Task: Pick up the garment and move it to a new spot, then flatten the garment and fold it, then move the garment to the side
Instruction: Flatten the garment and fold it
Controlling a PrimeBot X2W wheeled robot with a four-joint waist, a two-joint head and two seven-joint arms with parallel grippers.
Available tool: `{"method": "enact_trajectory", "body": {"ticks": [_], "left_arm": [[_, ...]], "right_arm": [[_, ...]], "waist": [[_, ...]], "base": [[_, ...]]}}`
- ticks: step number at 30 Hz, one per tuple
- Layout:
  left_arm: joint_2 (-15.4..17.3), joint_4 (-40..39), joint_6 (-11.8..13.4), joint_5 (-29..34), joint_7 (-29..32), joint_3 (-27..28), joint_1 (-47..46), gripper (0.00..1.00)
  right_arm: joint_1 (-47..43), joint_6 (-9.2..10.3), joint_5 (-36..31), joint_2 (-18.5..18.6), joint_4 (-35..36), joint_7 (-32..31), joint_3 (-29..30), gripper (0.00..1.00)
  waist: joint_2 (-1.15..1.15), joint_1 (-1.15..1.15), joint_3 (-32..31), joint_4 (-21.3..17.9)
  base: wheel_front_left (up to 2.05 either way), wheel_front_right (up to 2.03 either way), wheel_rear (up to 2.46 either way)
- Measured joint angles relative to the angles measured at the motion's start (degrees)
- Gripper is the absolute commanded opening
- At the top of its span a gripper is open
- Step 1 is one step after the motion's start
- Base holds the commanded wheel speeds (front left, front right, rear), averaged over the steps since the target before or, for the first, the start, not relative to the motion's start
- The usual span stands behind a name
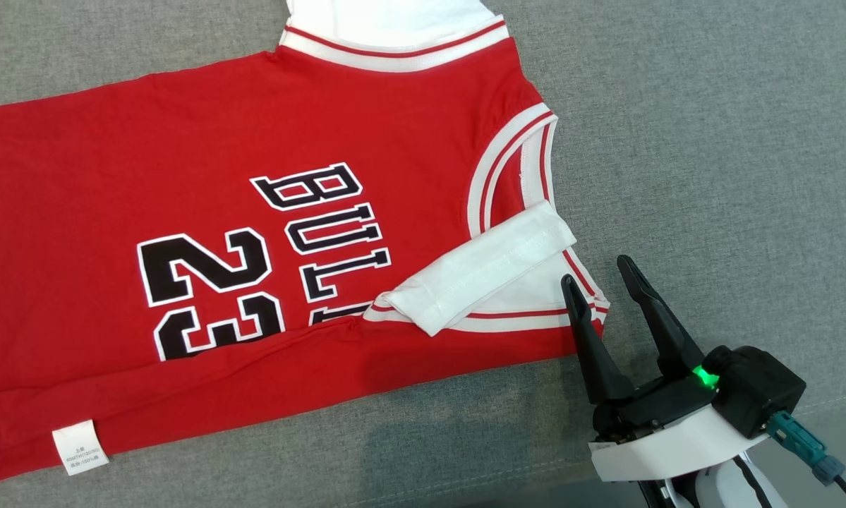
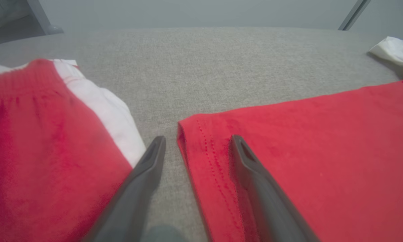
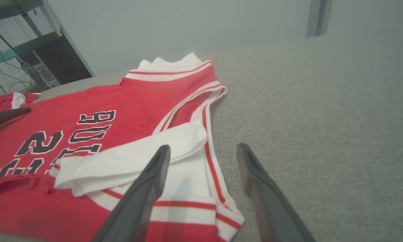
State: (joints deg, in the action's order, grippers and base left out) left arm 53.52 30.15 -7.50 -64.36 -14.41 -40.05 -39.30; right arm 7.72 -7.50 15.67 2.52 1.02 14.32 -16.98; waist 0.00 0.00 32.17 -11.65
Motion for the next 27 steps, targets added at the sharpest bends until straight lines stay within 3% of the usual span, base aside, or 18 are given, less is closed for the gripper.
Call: {"method": "enact_trajectory", "body": {"ticks": [3,4,6,7,8,9,15,21,27], "left_arm": [[0.5,-0.2,0.0,-0.3,-0.1,0.1,-0.1,1.00],[0.8,-0.3,0.0,-0.3,-0.3,0.1,-0.1,0.92],[1.3,-0.8,0.0,-1.1,-0.3,0.1,-0.3,0.53],[1.4,-1.2,0.0,-1.5,-0.3,0.1,-0.3,0.41],[1.4,-1.5,0.0,-1.9,-0.3,0.3,-0.4,0.10],[1.4,-1.9,0.0,-2.0,-0.3,0.5,-0.6,0.00],[0.6,-4.7,0.0,-1.1,-0.3,1.4,-0.7,0.00],[-1.0,-9.8,0.0,3.4,-0.3,5.6,1.9,0.00],[-4.0,-16.5,0.0,8.6,-0.3,10.3,7.1,0.00]], "right_arm": [[0.0,0.00,0.0,0.0,0.2,0.0,-0.1,1.00],[0.0,0.00,0.0,0.0,0.2,0.0,-0.1,1.00],[0.0,0.00,0.0,0.0,0.4,0.0,-0.1,1.00],[0.0,0.00,0.0,0.0,0.4,0.0,-0.1,1.00],[0.0,0.00,0.0,0.0,0.4,0.0,-0.1,1.00],[0.0,0.00,0.0,0.0,0.4,0.0,-0.1,1.00],[1.2,0.00,-0.9,0.0,0.3,0.0,0.5,1.00],[7.4,0.00,-4.3,0.1,-1.4,-0.4,2.4,1.00],[18.7,0.00,-8.4,0.5,-1.4,-10.9,5.9,1.00]], "waist": [[0.00,0.00,0.5,-0.4],[0.00,0.00,0.6,-0.5],[0.00,0.00,0.9,-0.6],[0.00,0.00,1.0,-0.7],[0.00,0.00,1.0,-0.6],[0.00,0.00,1.0,-0.5],[0.00,0.00,0.7,0.6],[0.00,0.00,0.4,2.2],[0.00,0.00,1.2,4.9]], "base": [[0.00,0.00,0.00],[0.00,0.00,0.00],[0.00,0.00,0.00],[0.00,0.00,0.00],[0.00,0.00,0.00],[0.00,0.00,0.00],[0.00,0.00,0.00],[0.00,0.00,0.00],[0.00,0.00,0.00]]}}
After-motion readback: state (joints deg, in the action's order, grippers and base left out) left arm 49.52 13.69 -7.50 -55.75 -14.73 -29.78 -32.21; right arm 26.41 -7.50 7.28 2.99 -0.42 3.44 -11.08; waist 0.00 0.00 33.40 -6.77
